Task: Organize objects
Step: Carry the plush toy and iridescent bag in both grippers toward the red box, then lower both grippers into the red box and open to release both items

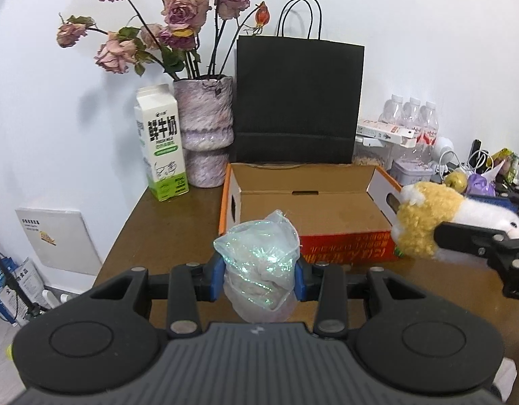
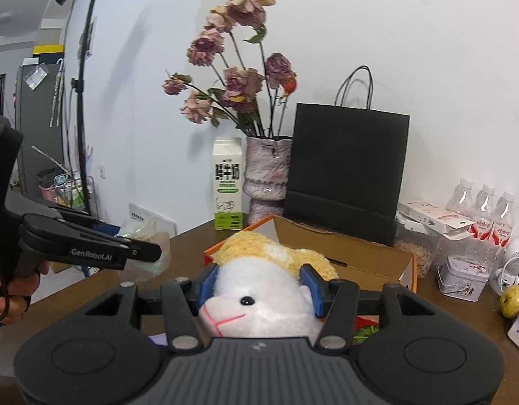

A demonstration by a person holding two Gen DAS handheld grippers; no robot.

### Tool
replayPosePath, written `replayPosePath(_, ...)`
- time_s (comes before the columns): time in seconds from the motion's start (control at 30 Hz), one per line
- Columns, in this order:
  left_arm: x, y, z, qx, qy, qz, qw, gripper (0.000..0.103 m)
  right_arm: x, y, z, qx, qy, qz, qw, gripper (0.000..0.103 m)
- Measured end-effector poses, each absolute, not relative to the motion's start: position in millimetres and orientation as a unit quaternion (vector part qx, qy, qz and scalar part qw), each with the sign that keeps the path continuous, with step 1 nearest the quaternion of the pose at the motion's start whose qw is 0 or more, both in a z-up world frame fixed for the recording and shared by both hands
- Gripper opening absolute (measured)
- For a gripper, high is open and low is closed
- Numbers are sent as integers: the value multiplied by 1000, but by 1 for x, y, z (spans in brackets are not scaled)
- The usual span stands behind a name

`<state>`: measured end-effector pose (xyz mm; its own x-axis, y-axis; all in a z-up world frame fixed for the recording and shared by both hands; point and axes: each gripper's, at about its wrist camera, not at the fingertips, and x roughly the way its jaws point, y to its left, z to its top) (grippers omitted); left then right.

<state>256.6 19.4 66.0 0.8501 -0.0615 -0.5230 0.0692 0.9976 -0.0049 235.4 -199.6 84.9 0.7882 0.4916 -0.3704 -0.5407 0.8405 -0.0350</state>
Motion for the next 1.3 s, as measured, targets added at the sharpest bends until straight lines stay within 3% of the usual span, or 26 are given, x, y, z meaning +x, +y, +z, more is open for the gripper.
replayPosePath(0.53, 342, -4, 79, -6, 274, -44, 961, 39, 326, -200, 83, -50, 205, 228, 951, 51)
replayPosePath(1.3, 476, -29, 34, -8, 316, 7, 949, 40, 453, -193, 27, -42, 277, 159, 947, 52)
